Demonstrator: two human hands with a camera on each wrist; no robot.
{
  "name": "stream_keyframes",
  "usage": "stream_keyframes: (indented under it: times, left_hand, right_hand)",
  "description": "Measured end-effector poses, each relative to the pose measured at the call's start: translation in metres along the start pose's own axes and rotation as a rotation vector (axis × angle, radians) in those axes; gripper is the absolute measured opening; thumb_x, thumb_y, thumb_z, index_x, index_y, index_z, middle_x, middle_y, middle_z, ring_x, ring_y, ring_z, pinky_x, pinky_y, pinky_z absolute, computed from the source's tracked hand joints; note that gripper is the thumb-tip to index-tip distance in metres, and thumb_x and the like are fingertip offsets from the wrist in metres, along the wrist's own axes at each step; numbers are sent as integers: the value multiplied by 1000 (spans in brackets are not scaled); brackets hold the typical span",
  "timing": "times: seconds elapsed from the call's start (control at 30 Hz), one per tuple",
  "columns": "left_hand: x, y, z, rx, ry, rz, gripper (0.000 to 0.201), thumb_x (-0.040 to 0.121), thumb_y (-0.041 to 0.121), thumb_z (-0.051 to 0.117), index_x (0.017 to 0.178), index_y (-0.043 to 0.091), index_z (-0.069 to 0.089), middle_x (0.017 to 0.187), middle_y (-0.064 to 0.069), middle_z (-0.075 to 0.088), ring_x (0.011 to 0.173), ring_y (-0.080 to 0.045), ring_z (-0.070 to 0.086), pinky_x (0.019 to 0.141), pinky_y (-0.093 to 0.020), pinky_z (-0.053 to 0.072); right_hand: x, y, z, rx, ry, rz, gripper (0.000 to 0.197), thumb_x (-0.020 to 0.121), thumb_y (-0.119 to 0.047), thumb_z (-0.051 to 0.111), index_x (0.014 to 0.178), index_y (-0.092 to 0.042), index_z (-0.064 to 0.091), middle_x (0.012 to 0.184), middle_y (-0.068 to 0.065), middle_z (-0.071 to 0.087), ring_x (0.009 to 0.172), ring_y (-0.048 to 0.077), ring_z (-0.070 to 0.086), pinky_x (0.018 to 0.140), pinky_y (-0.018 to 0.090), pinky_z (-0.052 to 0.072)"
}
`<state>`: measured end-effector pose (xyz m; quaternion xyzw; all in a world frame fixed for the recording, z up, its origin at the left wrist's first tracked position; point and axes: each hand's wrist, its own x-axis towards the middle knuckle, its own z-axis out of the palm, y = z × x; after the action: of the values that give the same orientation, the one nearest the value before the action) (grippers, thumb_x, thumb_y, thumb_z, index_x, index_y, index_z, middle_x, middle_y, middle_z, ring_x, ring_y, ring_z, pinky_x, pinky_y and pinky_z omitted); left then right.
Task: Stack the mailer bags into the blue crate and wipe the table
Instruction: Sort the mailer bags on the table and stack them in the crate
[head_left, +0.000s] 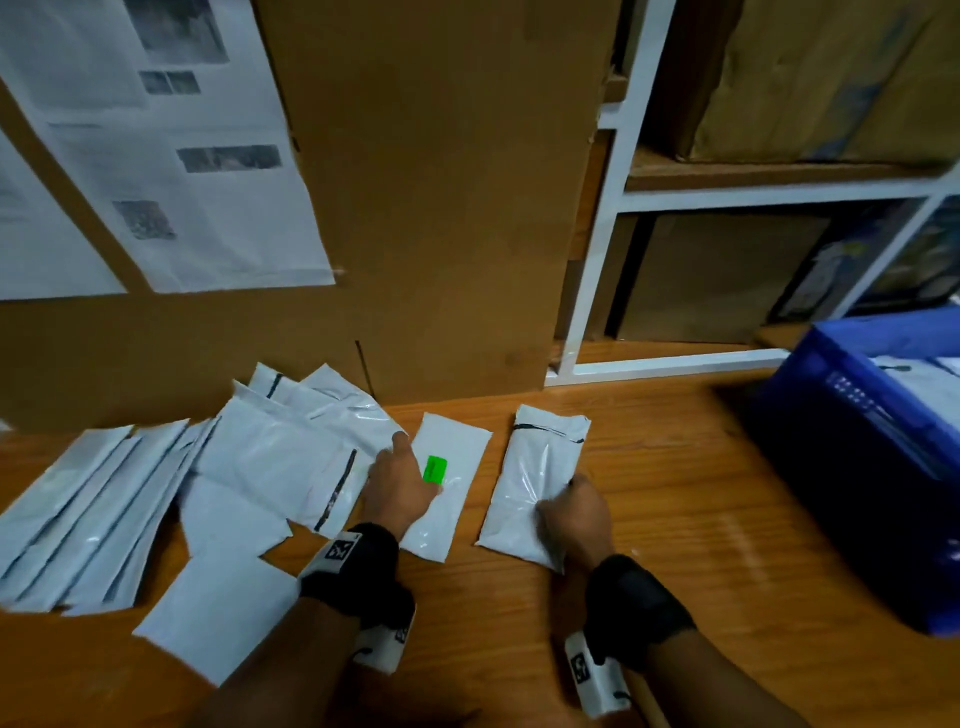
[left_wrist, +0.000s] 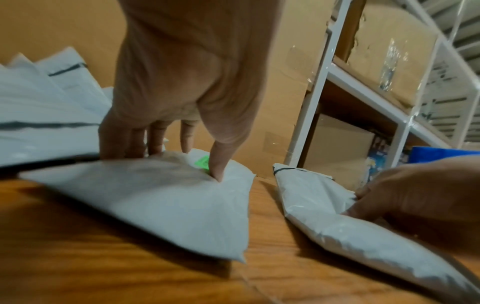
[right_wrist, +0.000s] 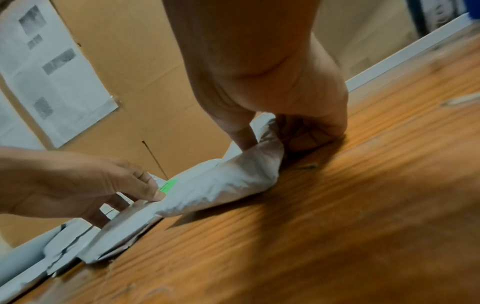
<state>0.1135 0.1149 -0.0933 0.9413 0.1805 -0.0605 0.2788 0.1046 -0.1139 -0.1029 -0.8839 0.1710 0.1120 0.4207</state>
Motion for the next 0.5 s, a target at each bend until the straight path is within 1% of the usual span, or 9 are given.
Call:
stream_keyframes:
  times: [0.07, 0.13, 0.2, 0.27, 0.3, 0.37, 0.43, 0.47, 0.5]
  left_hand:
    - [1, -5, 0, -157, -62, 46, 97, 73, 18, 85, 149, 19, 23, 136, -15, 51, 119, -34, 53, 96, -42, 45]
    - [-2, -1, -4, -389, -172, 58, 105, 77, 6, 80, 155, 26, 12, 142, -8, 48, 116, -23, 52, 93, -33, 43]
    - [-9, 8, -8, -607, -215, 65, 95, 85, 3, 72, 155, 29, 14, 147, -3, 44, 113, -16, 51, 88, -27, 47]
    - [-22, 23, -12, -707, -194, 98, 77, 94, 10, 63, 155, 31, 21, 146, 5, 40, 109, -9, 52, 78, -16, 49]
    - [-29, 31, -14, -713, -182, 137, 71, 97, 13, 59, 154, 33, 23, 147, 9, 38, 113, -6, 51, 80, -14, 49]
    - [-45, 48, -14, -718, -160, 245, 66, 98, 17, 56, 152, 39, 26, 154, 13, 30, 130, -2, 43, 94, -20, 47]
    - [-62, 68, -12, -758, -149, 358, 67, 96, 16, 59, 149, 43, 28, 150, 19, 32, 122, 10, 45, 84, -13, 50]
    - [-70, 78, -10, -793, -151, 400, 68, 94, 15, 61, 146, 47, 31, 148, 20, 35, 120, 8, 48, 82, -14, 53]
    - [-79, 90, -7, -822, -157, 433, 69, 92, 16, 64, 141, 54, 34, 148, 20, 38, 123, -1, 51, 85, -23, 56]
  right_hand:
    - [-14, -1, -5, 81, 42, 16, 18, 80, -11, 62, 93, -18, 52, 84, -3, 60, 79, 19, 59, 68, 32, 47]
    - [-23, 5, -11, 188, 112, 22, 17, 81, -7, 58, 88, -20, 51, 82, -2, 61, 77, 20, 60, 71, 40, 53]
    - [-31, 10, -20, 279, 164, 31, 17, 86, -4, 56, 94, -19, 53, 92, 2, 63, 80, 17, 59, 76, 38, 53]
    - [-38, 15, -33, 341, 201, 11, 22, 91, -5, 56, 108, -18, 50, 101, 2, 61, 81, 9, 57, 69, 26, 48]
    - [-43, 16, -41, 363, 221, -4, 27, 93, -6, 56, 115, -19, 47, 102, -1, 59, 81, 4, 55, 66, 23, 47]
    - [-51, 20, -61, 379, 256, -39, 38, 95, -12, 57, 127, -23, 41, 105, -8, 56, 84, 4, 57, 67, 24, 52]
    - [-62, 25, -86, 383, 293, -107, 41, 96, -16, 57, 130, -29, 37, 110, -11, 54, 87, 5, 60, 67, 26, 56]
    - [-68, 27, -99, 382, 318, -155, 41, 96, -17, 57, 128, -32, 36, 112, -12, 53, 88, 4, 61, 68, 25, 56]
    - [-74, 31, -114, 387, 343, -203, 42, 96, -18, 58, 127, -35, 35, 115, -13, 52, 91, 4, 60, 70, 25, 55]
